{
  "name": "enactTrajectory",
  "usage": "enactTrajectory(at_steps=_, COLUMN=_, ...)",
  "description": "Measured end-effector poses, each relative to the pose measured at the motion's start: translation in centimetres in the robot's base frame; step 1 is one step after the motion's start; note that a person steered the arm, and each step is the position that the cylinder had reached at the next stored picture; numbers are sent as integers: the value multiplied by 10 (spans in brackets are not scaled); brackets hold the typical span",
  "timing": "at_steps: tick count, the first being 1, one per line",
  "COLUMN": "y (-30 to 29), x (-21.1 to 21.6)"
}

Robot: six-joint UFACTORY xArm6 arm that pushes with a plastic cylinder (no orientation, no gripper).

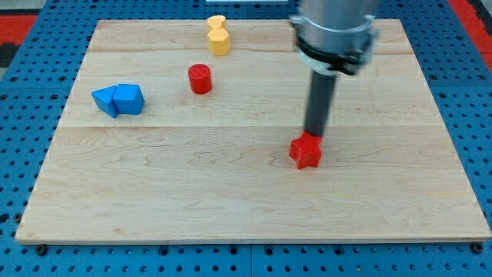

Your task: Push red star towards bottom right

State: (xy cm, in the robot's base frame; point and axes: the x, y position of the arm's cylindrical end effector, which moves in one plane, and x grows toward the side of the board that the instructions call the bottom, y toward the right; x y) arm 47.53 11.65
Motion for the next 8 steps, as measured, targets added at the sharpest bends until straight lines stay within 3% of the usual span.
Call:
enactTrajectory(at_steps=1, y=-18, x=0)
enactTrajectory(at_steps=2, y=-25, x=-35)
enactTrajectory(at_steps=3, y=-79, x=-12)
enactTrajectory(at_steps=5, y=-36, x=3)
enactTrajectory(at_steps=6, y=-107, x=-26)
enactTrajectory(at_steps=7, y=-129, x=6)
enactTrajectory(at_steps=8, y=-24, x=13)
